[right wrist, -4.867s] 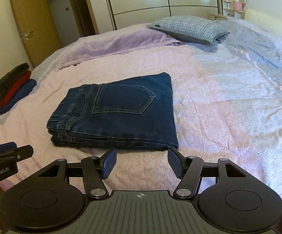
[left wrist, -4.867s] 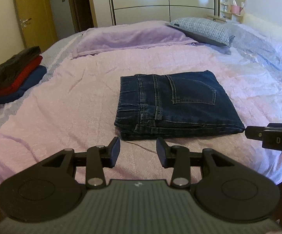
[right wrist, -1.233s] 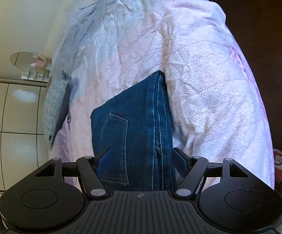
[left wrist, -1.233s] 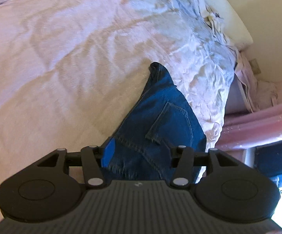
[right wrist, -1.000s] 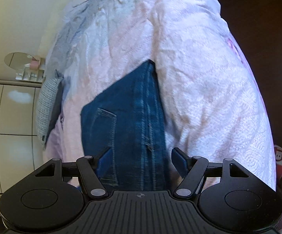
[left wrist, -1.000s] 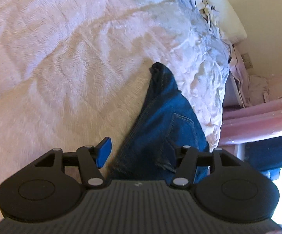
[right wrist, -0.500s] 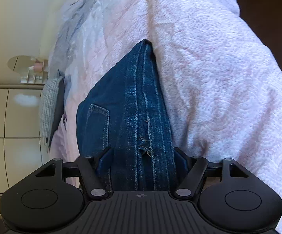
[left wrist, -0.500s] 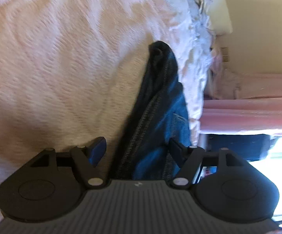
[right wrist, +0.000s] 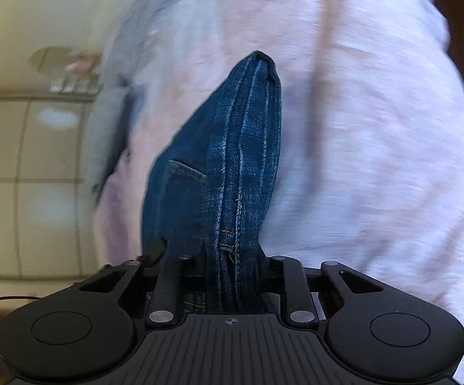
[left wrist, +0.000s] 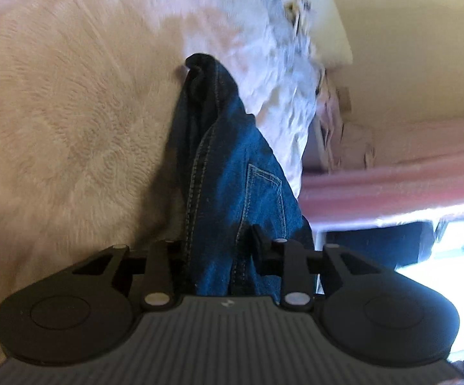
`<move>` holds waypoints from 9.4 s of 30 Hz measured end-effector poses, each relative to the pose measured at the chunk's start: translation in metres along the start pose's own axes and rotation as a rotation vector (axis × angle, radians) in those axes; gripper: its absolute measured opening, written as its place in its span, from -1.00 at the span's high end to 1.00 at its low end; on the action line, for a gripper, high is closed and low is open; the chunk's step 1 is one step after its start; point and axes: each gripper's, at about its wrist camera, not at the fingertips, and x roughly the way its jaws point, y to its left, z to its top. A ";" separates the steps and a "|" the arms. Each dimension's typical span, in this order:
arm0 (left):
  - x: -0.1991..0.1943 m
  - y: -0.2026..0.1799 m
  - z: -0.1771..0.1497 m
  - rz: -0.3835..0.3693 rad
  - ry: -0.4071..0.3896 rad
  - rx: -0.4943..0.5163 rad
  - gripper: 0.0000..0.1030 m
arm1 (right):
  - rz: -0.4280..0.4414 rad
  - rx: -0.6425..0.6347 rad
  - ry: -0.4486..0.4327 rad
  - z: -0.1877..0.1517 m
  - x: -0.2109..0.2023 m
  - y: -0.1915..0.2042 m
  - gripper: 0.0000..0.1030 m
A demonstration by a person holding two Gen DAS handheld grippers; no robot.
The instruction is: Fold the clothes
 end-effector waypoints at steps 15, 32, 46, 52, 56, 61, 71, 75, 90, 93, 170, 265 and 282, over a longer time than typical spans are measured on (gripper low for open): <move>-0.250 -0.090 -0.202 0.136 -0.762 -0.276 0.49 | 0.175 -0.397 0.656 -0.084 0.046 0.186 0.58; -0.520 -0.039 -0.515 0.337 -1.296 -0.588 0.49 | 0.197 -0.645 1.241 -0.438 0.125 0.284 0.57; -0.629 0.077 -0.497 0.257 -1.281 -0.634 0.49 | 0.104 -0.717 1.176 -0.567 0.205 0.312 0.57; -0.632 0.114 -0.487 0.224 -1.251 -0.669 0.49 | 0.045 -0.733 1.166 -0.575 0.233 0.303 0.56; -0.632 0.139 -0.482 0.206 -1.232 -0.683 0.49 | 0.016 -0.765 1.142 -0.578 0.244 0.298 0.56; -0.620 0.171 -0.475 0.279 -1.182 -0.658 0.38 | -0.022 -0.848 1.070 -0.581 0.249 0.289 0.34; -0.626 0.117 -0.473 0.487 -1.105 -0.595 0.35 | 0.122 -1.169 0.754 -0.563 0.177 0.322 0.13; -0.618 0.110 -0.476 0.513 -1.096 -0.601 0.31 | 0.212 -1.346 0.747 -0.569 0.142 0.320 0.13; -0.652 0.106 -0.513 0.592 -1.042 -0.669 0.08 | 0.051 -1.248 0.901 -0.582 0.142 0.269 0.14; -0.648 0.062 -0.531 0.652 -1.120 -0.598 0.16 | 0.066 -1.290 0.898 -0.590 0.138 0.271 0.14; -0.598 0.070 -0.376 1.183 -0.841 -0.365 0.77 | 0.168 -1.650 0.610 -0.622 0.220 0.340 0.77; -0.300 -0.223 -0.344 1.344 -1.147 -1.217 -0.23 | 0.321 -2.225 1.205 -0.442 0.094 0.343 -0.26; -0.314 -0.199 -0.323 1.353 -1.144 -1.224 -0.23 | 0.315 -2.206 1.232 -0.451 0.125 0.350 -0.26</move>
